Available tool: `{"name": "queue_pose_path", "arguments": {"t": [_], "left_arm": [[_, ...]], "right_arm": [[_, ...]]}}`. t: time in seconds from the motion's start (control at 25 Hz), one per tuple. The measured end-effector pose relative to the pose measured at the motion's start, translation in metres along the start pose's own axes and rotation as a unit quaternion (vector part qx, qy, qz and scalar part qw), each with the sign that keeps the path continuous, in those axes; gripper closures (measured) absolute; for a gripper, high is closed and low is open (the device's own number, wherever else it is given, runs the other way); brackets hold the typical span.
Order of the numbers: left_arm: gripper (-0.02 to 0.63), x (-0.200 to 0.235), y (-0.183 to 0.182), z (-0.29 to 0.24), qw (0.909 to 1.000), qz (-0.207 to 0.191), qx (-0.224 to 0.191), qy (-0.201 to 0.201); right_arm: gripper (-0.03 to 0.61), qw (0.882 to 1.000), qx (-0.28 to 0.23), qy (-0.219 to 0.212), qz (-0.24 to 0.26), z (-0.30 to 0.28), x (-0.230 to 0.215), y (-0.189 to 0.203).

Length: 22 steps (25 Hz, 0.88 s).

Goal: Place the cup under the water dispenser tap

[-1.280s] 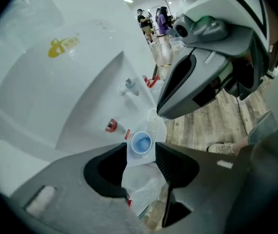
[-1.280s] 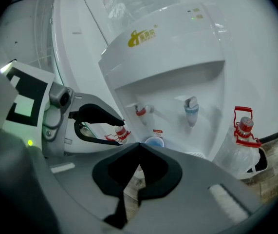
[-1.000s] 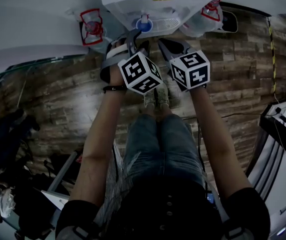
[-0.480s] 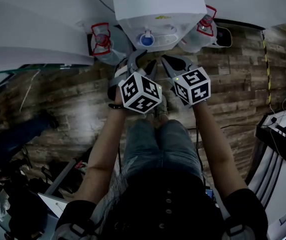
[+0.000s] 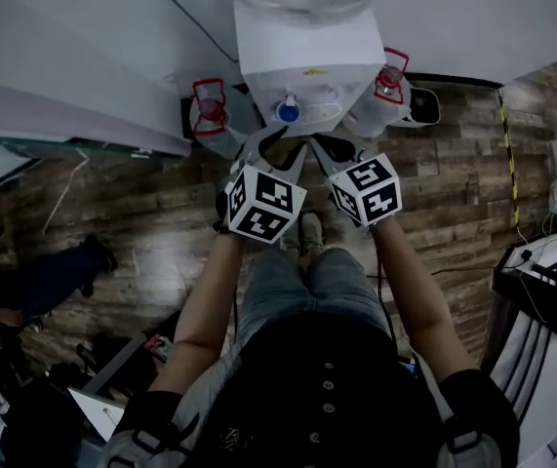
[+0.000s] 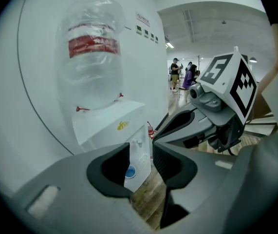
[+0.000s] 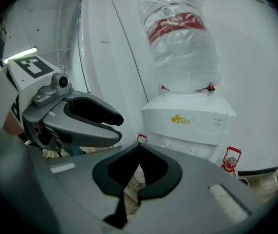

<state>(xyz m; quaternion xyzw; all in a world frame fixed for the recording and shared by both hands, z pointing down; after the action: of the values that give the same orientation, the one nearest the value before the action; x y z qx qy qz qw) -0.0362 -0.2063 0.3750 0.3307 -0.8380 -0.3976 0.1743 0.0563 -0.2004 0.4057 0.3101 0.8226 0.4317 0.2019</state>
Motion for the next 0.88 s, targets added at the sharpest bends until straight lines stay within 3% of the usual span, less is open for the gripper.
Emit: {"name": "queue_pose_path", "arguments": {"t": [0.28,0.44,0.68,0.88], "left_arm": [[0.471,0.001,-0.019,0.029,0.9982,0.042,-0.041,-0.004],[0.536,0.004,-0.027,0.047,0.9954,0.066,-0.067,-0.016],[0.607,0.011,-0.031,0.066,0.9921,0.079,-0.095,-0.020],[0.607,0.014,-0.028,0.084,0.9907,0.082,-0.105,-0.028]], "right_arm": [[0.578,0.999,-0.038,0.001,0.020,0.023,0.007,-0.037],[0.578,0.998,-0.061,-0.003,0.021,0.036,0.019,-0.053],[0.578,0.996,-0.083,-0.006,0.025,0.051,0.030,-0.067],[0.578,0.995,-0.097,-0.005,0.020,0.064,0.037,-0.072]]}}
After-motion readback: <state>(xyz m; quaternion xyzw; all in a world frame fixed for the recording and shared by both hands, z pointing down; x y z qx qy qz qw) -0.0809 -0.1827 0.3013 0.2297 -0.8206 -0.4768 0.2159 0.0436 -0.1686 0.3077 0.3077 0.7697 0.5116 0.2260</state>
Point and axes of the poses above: the fingertips, and each gripper's own axes: z backward along the fingers, x to its left, y out of its underside, the point moved 6 cm from there along z, backward along the fingers, and after that the axes turned 10 degrees about z, right-handed, at the moved point
